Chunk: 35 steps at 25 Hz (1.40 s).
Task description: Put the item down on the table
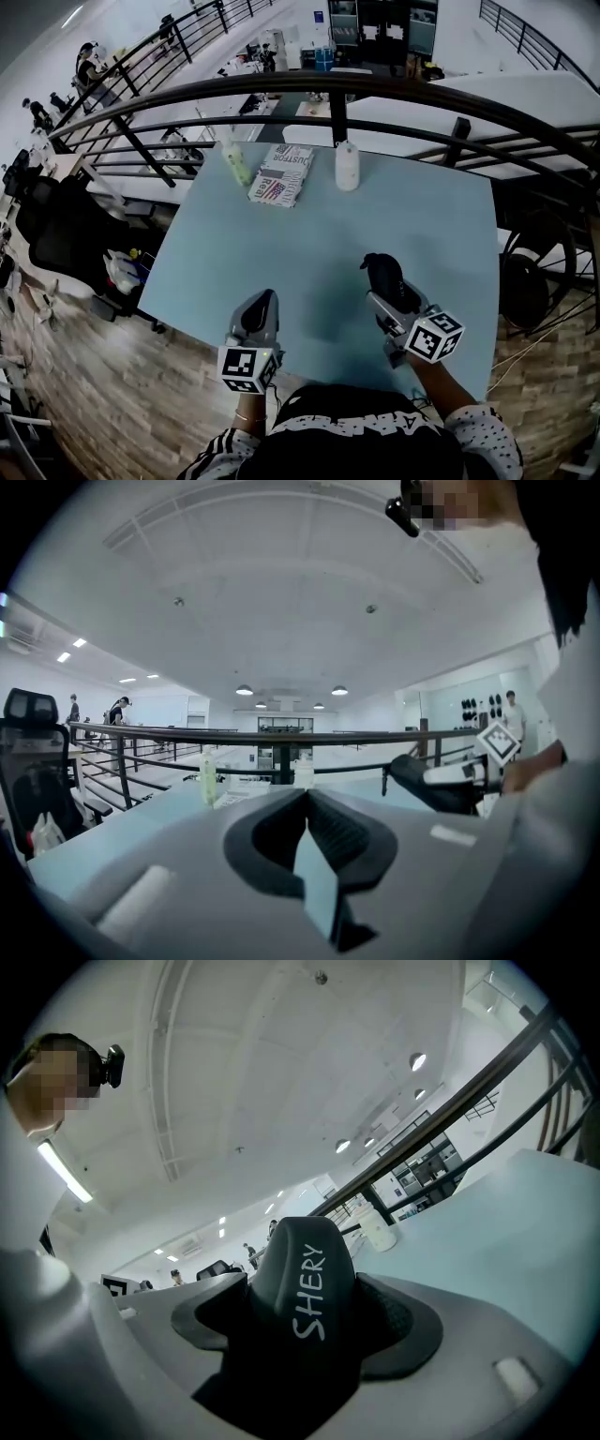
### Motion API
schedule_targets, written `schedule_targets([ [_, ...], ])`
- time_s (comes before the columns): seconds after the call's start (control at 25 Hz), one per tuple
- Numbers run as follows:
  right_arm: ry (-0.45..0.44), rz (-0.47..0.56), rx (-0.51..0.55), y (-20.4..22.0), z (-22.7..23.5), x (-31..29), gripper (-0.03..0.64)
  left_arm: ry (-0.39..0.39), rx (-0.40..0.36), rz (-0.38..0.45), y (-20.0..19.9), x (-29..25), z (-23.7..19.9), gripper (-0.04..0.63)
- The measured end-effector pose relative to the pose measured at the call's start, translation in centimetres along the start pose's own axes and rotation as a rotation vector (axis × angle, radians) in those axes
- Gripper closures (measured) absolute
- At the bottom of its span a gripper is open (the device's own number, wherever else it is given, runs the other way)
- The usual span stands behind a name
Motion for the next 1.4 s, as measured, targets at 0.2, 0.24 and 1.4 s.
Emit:
schedule_targets([
  [0.2,0.059,-0.011,0.009,0.6,0.5,-1.6,0.250,0.038,-0.006,0.003,0.1,-1.7,-1.7,0.595],
  [0.24,0.070,-0.015,0.010,0.8,0.6,-1.9,0.250,0.046,-0.009,0.000,0.2,-2.0,-2.0,0.595],
  [1.4,0.367,-0.118,0.018,6.9,5.2,-7.2,0.250,0.206,-0.020,-0.046,2.2,-7.8,-8.7,0.595],
])
Point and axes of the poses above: the fingertips, and each gripper's own axes: x backward along the fingers, z to its right, y out of its underside, the point moved 3 cm from there along x, backward along the fingers
